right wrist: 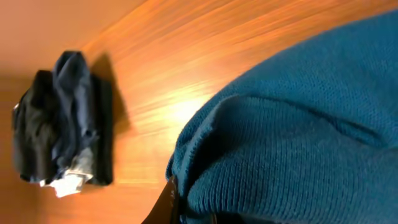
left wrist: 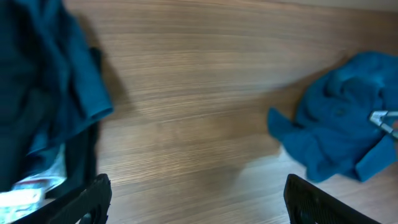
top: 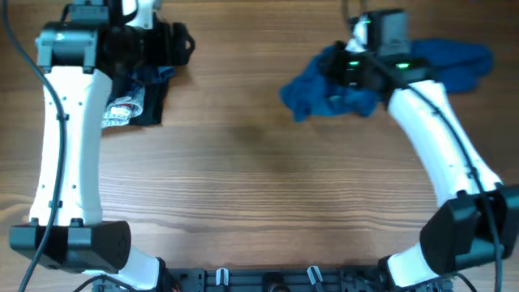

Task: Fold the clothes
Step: 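Drag the blue shirt with the right gripper toward table center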

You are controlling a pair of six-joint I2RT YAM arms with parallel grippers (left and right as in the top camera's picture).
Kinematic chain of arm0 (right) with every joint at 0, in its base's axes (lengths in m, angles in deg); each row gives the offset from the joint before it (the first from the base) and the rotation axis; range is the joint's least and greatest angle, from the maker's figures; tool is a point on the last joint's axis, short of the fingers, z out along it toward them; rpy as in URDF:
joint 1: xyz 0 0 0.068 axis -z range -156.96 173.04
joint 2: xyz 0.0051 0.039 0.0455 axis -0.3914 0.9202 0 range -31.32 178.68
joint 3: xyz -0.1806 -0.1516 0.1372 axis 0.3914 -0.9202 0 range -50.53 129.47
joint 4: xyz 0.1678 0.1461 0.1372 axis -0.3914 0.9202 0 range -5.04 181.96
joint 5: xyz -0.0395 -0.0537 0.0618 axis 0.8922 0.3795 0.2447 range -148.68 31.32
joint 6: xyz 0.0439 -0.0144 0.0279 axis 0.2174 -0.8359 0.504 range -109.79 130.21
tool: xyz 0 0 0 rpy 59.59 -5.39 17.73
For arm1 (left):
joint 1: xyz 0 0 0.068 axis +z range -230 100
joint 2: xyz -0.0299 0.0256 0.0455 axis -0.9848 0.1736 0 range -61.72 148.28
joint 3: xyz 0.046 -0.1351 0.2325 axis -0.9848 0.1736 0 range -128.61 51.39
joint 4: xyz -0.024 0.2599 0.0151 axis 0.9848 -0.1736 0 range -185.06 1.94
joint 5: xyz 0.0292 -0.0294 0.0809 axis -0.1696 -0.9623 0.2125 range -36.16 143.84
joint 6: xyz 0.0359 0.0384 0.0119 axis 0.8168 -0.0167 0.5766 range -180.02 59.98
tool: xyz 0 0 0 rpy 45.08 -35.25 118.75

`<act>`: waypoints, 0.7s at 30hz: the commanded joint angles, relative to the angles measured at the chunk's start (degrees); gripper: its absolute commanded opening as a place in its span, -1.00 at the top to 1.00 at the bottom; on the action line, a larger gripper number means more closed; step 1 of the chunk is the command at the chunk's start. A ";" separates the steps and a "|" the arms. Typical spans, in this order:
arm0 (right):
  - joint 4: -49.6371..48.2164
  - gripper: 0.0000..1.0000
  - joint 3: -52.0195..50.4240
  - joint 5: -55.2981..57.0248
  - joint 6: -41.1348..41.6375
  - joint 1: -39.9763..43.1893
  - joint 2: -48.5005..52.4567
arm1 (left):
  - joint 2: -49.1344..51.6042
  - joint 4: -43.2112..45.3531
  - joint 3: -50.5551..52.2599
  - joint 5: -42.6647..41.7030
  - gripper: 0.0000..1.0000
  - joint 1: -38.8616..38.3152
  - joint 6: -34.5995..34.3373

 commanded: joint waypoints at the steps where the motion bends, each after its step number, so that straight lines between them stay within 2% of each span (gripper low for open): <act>1: -5.29 0.91 0.76 2.89 6.27 -5.64 3.34 | -0.39 -0.35 -0.72 0.35 -0.77 3.19 -0.39; 2: -7.78 0.81 0.76 2.60 6.23 -7.10 4.09 | -0.39 -0.46 -0.72 0.35 -0.77 3.85 -0.39; 3: -9.07 0.53 0.76 2.16 5.64 -7.91 4.22 | -0.39 -0.52 -0.72 0.37 -0.78 4.15 -0.37; 5: -10.56 -0.49 1.20 0.35 1.44 -9.05 3.98 | -0.37 -0.50 -0.72 0.37 -0.78 4.66 -0.37; 6: -10.23 -0.68 1.92 -0.92 -0.13 -9.03 3.93 | -0.37 -0.46 -0.72 0.37 -0.78 4.79 -0.37; 8: -6.40 -0.82 4.46 -1.44 -3.17 -8.09 3.37 | -0.37 -0.28 -0.72 0.33 -0.79 4.76 -0.37; 10: -2.62 -0.82 6.01 -1.14 -5.55 -6.21 2.29 | -0.37 -0.35 -0.72 0.28 -0.80 4.70 -0.39; 14: 5.22 -0.88 6.99 0.20 -10.12 2.80 -0.33 | -0.26 -0.37 -0.70 -2.21 -0.80 3.41 -0.37; 16: 10.36 -0.99 6.99 0.55 -12.92 9.94 -0.46 | 0.42 0.59 -0.70 -2.23 -0.79 -0.57 0.31; 21: 16.41 -1.00 6.95 0.96 -17.22 22.84 -0.44 | 5.14 6.67 -0.70 2.54 -0.88 -12.28 2.29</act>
